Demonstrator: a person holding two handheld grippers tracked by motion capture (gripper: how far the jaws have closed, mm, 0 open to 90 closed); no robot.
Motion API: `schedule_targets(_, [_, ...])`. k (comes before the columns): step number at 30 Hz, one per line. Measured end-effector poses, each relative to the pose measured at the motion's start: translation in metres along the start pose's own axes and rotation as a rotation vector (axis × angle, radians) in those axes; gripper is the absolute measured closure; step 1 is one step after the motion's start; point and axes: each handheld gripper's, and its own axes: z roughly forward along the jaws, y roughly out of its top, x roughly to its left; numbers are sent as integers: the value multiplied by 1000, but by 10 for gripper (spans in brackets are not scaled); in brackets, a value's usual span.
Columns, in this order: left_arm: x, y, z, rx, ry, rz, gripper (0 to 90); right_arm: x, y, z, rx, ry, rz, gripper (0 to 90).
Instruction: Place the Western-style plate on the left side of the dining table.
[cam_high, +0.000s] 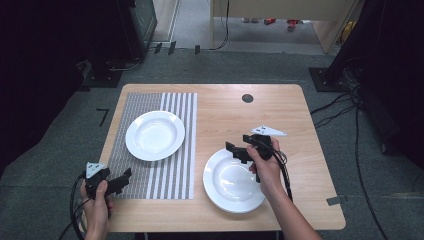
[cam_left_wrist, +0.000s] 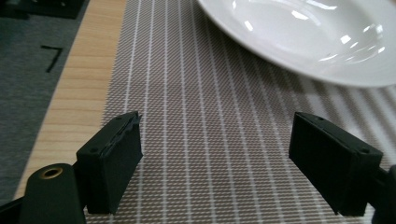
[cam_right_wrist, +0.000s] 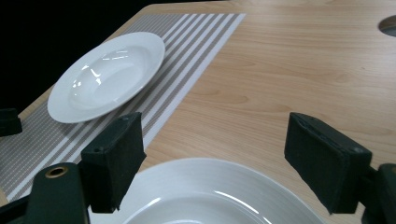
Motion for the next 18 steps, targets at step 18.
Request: schedule_targets(18, [-12, -8, 10, 40, 86, 110, 158, -55, -34, -49, -23, -109, 45, 205])
